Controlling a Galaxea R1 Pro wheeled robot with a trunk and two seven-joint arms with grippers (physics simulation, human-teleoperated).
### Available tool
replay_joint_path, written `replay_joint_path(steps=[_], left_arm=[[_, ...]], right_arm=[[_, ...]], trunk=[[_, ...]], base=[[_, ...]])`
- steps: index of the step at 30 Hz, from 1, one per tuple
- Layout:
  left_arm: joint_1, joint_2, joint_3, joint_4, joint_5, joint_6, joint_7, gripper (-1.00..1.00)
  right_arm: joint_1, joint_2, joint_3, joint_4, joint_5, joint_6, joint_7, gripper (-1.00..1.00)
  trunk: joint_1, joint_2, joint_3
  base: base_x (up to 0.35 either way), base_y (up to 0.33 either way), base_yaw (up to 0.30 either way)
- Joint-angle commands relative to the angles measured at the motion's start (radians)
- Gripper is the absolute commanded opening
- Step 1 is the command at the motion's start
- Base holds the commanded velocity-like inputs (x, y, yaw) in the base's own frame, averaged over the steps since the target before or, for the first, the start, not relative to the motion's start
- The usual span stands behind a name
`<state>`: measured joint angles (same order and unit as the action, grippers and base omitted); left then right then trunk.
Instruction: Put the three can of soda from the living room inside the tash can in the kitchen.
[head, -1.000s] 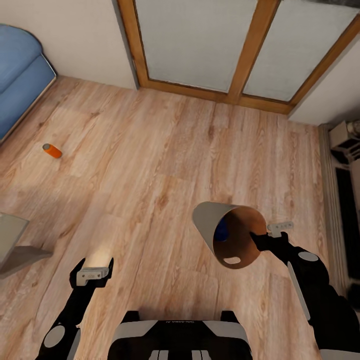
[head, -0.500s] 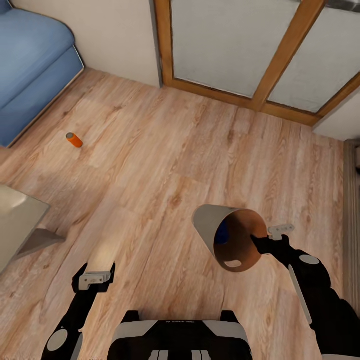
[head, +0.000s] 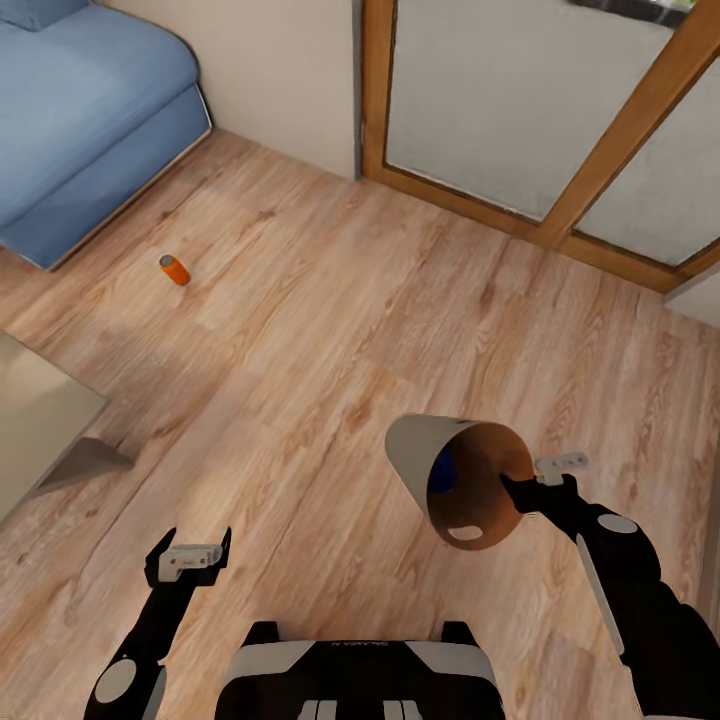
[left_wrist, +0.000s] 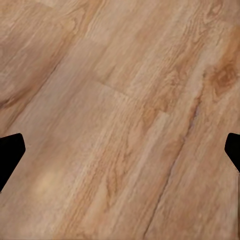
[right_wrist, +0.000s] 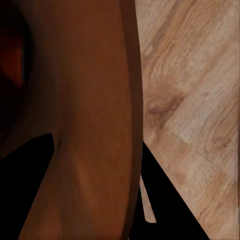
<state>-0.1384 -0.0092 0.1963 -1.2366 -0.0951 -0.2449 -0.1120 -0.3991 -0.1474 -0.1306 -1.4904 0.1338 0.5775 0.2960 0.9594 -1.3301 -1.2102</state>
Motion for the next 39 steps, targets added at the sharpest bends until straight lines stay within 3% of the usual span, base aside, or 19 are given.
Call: replay_joint_path(steps=[1, 25, 39], left_arm=[[0.000, 0.000, 0.000, 0.000, -0.001, 0.000, 0.000, 1.00], [-0.001, 0.000, 0.000, 0.026, -0.005, -0.001, -0.001, 1.00], [-0.001, 0.000, 0.001, 0.031, 0.013, -0.002, -0.001, 1.00]], right_arm=[[0.000, 0.000, 0.001, -0.001, -0.012, 0.001, 0.000, -1.00], [0.000, 0.000, 0.003, 0.001, -0.013, 0.002, 0.000, -1.00], [0.003, 0.000, 0.007, 0.004, -0.012, 0.002, 0.002, -1.00]], trunk=[[0.000, 0.000, 0.000], [0.000, 0.000, -0.005], [0.000, 0.000, -0.013]], base=[[0.142, -0.295, 0.258], [0.174, -0.280, 0.243], [0.233, -0.245, 0.227]])
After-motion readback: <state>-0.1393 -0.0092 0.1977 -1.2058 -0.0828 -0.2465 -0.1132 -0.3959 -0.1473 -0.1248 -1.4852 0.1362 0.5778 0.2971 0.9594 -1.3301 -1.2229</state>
